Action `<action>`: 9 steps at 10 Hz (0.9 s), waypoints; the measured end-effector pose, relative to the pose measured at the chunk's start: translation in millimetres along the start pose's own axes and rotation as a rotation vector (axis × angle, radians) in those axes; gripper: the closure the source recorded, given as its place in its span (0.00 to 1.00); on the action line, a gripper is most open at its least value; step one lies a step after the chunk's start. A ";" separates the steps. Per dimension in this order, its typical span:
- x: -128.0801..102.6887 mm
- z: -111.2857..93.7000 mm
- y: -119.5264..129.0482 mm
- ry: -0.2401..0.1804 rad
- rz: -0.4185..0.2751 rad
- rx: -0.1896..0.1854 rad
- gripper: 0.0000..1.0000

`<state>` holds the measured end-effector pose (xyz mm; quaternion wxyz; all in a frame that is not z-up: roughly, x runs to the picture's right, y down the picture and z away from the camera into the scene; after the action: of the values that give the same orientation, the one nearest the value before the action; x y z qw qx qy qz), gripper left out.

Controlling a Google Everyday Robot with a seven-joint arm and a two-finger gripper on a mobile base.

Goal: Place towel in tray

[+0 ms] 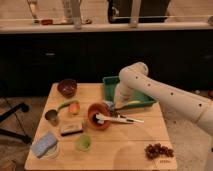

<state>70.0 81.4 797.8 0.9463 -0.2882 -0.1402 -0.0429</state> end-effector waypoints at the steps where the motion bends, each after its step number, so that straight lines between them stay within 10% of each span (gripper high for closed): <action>1: 0.8 0.5 -6.6 -0.005 0.001 0.007 0.99; 9: 31.7 2.1 -56.0 -0.018 0.032 0.072 0.99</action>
<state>90.8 36.1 838.4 0.9553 -0.2568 -0.1454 -0.0200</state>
